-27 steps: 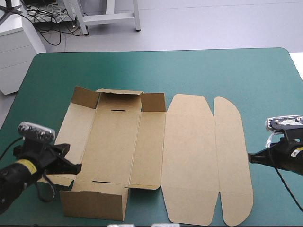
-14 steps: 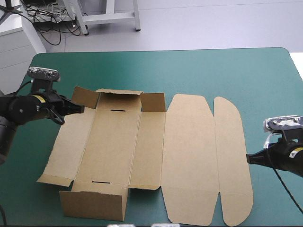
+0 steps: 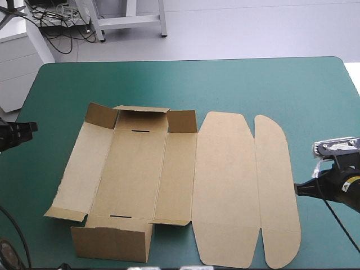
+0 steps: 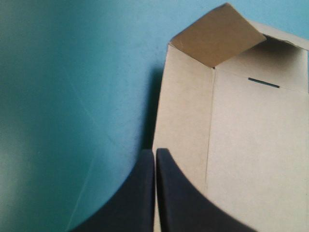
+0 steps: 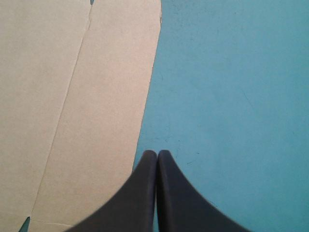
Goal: Fold the box
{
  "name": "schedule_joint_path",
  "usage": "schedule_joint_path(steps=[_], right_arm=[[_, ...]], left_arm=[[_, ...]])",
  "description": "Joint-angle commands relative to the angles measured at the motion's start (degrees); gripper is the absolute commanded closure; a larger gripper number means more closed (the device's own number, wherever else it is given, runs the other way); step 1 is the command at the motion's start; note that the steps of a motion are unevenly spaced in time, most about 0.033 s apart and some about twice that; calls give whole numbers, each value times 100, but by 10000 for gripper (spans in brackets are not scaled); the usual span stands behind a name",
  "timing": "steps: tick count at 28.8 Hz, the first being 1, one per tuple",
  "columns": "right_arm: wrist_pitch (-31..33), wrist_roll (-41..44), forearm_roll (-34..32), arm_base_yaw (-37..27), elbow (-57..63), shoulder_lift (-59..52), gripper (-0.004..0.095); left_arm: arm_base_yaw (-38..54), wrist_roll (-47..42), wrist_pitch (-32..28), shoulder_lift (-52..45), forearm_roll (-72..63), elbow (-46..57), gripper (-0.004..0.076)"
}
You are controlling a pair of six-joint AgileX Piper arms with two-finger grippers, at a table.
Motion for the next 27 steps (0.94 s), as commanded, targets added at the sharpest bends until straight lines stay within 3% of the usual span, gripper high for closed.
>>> schedule_joint_path(steps=[1, 10, 13, 19, 21, 27], right_arm=[[-357, -5, 83, 17, -132, 6, 928], [-399, 18, 120, 17, -132, 6, 928], [-399, 18, 120, 17, -132, 6, 928], [-365, 18, 120, 17, -132, 6, 928], [-365, 18, 120, 17, -132, 6, 928], [-358, 18, 127, 17, -132, 6, 928]], left_arm=[[154, 80, 330, -142, -56, -185, 734], [20, 204, 319, -84, 547, -67, 719], [-106, 412, 319, -27, 601, 121, 631], [-203, 401, 300, 60, 679, 574, 259], [-203, 401, 56, 70, 679, 967, 171], [-211, 515, -326, 297, 642, 1700, 176]])
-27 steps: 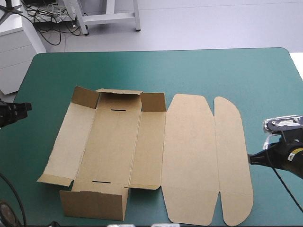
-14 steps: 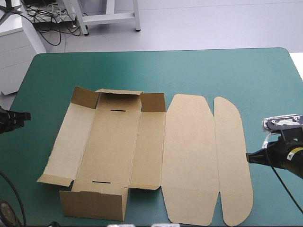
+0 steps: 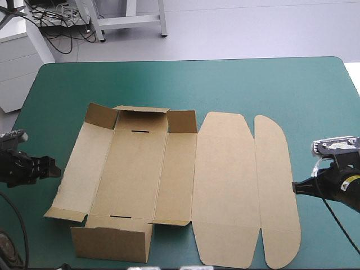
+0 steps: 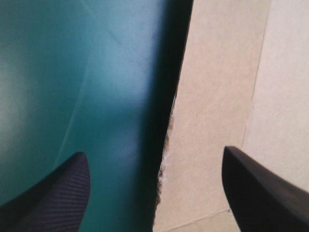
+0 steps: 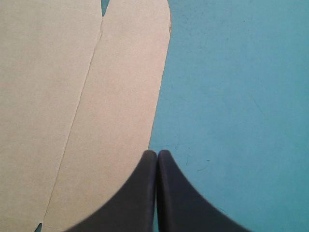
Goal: Fold the box
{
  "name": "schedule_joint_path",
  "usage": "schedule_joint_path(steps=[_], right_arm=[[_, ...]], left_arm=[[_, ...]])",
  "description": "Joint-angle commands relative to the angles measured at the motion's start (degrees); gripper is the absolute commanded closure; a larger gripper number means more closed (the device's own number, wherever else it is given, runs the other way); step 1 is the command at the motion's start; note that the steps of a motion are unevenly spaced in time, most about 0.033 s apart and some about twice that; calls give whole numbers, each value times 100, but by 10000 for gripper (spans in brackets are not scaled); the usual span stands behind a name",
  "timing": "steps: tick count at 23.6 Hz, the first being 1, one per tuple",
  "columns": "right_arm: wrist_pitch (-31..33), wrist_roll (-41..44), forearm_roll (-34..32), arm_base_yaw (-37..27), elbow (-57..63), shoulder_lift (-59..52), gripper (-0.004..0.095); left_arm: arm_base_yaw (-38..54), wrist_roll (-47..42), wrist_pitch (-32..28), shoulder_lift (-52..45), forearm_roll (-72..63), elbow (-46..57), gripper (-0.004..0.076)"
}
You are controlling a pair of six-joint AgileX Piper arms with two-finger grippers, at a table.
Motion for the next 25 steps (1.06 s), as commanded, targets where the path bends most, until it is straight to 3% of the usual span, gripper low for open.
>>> schedule_joint_path(steps=[1, 13, 18, 25], right_arm=[[-225, -6, -47, 14, -132, 6, 928], [-56, 7, -55, 14, -132, 6, 928], [-79, 7, -55, 14, -132, 6, 928], [-117, 7, -85, 14, -132, 6, 928]], left_arm=[[-74, 182, -131, 29, -262, 132, 176], [-775, 544, -25, 1030, -551, 228, 176], [-962, 710, 416, 1097, -1092, 228, 176], [-1052, 688, 555, 1097, -1162, 228, 180]])
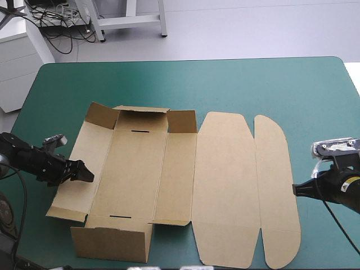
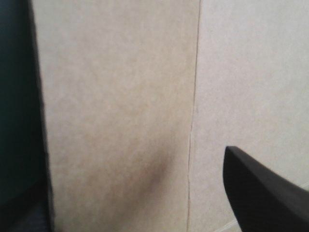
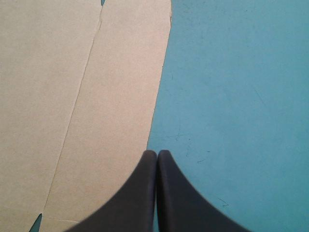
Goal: Fold the box
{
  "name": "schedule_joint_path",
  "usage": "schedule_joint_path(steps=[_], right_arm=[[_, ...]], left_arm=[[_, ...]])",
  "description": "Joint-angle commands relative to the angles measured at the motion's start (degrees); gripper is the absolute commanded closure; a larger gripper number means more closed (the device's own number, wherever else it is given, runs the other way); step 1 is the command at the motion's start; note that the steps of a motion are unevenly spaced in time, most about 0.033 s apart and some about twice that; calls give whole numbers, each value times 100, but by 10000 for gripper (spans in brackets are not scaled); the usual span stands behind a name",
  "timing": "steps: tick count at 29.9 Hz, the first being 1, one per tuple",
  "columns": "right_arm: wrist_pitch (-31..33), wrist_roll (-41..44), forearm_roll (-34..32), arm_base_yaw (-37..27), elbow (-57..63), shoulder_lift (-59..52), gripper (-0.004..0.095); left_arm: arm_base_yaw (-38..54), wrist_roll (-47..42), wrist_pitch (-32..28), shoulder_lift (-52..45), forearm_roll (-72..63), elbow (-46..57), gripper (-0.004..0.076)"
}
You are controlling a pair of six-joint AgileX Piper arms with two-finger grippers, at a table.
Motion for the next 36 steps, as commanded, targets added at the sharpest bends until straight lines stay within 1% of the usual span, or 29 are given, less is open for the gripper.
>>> schedule_joint_path(steps=[1, 6, 13, 18, 23, 31, 34, 36], right_arm=[[-287, 7, -81, 14, -132, 6, 928], [-287, 7, -81, 14, -132, 6, 928], [-264, 7, -71, 14, -132, 6, 928], [-264, 7, -71, 14, -132, 6, 928], [-264, 7, -71, 14, -132, 6, 928], [-264, -13, -71, 14, -132, 6, 928], [-264, -13, -71, 14, -132, 6, 928], [-264, -13, -71, 14, -132, 6, 928]], left_arm=[[-47, -11, 552, -184, -337, -87, 183], [-47, -11, 552, -184, -400, -85, 213], [-47, -11, 552, -184, -543, -85, 277], [-47, 39, 552, -184, -755, -75, 300], [-47, 28, 552, -184, -676, -75, 327], [-47, -14, 552, -181, -325, -75, 496], [-47, -14, 552, -170, -311, -75, 528], [-47, -14, 552, -170, -311, -75, 568]])
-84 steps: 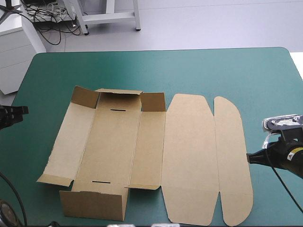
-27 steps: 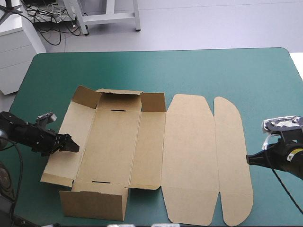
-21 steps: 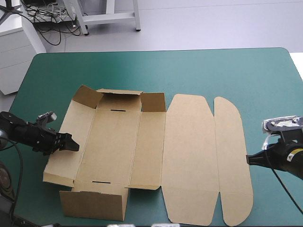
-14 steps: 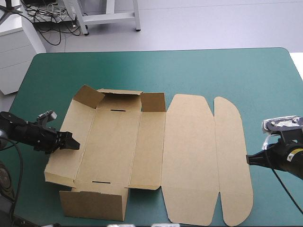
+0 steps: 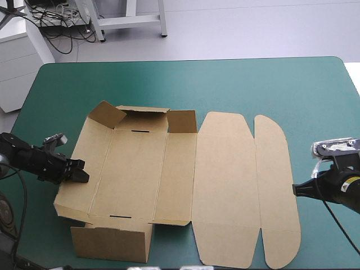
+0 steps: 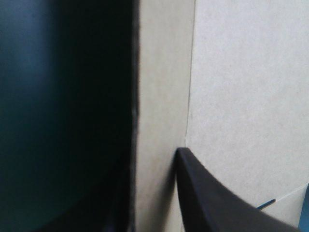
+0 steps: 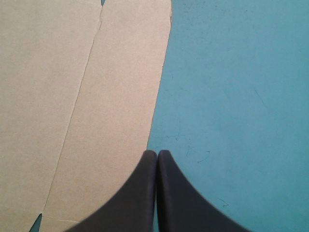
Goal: Fold the box
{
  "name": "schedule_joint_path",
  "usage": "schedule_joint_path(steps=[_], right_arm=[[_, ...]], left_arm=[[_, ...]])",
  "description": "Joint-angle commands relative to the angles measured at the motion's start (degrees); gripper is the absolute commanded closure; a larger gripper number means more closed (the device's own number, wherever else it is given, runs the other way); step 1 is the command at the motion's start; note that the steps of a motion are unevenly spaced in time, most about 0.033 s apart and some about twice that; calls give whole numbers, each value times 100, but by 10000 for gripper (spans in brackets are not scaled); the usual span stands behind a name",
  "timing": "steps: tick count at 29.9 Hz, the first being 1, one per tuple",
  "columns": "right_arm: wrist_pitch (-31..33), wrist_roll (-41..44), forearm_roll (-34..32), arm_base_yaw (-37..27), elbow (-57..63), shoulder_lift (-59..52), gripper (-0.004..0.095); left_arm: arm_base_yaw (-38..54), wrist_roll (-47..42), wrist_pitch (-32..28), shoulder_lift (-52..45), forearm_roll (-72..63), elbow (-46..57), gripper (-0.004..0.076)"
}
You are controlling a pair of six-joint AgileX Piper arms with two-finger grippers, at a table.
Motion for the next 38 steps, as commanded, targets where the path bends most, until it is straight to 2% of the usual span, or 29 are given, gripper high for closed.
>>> schedule_joint_path(steps=[1, 4, 12, 22, 30, 38], right_arm=[[-264, -13, -71, 14, -132, 6, 928], [-264, -13, -71, 14, -132, 6, 928], [-264, -36, -81, 14, -132, 6, 928], [-252, -36, -90, 14, -132, 6, 928], [-223, -36, -90, 14, -132, 6, 928], [-223, -36, -90, 14, -132, 6, 928]], left_arm=[[-47, -15, 557, -162, -197, -86, 607], [-47, -15, 557, -89, -212, -86, 731], [-254, 28, 547, 94, 38, -217, 734], [-1811, -286, 429, 106, 1648, -2251, 734], [-3536, -471, -200, 117, 3299, -3768, 734], [-5225, -1343, -1287, 228, 5187, -4114, 734]])
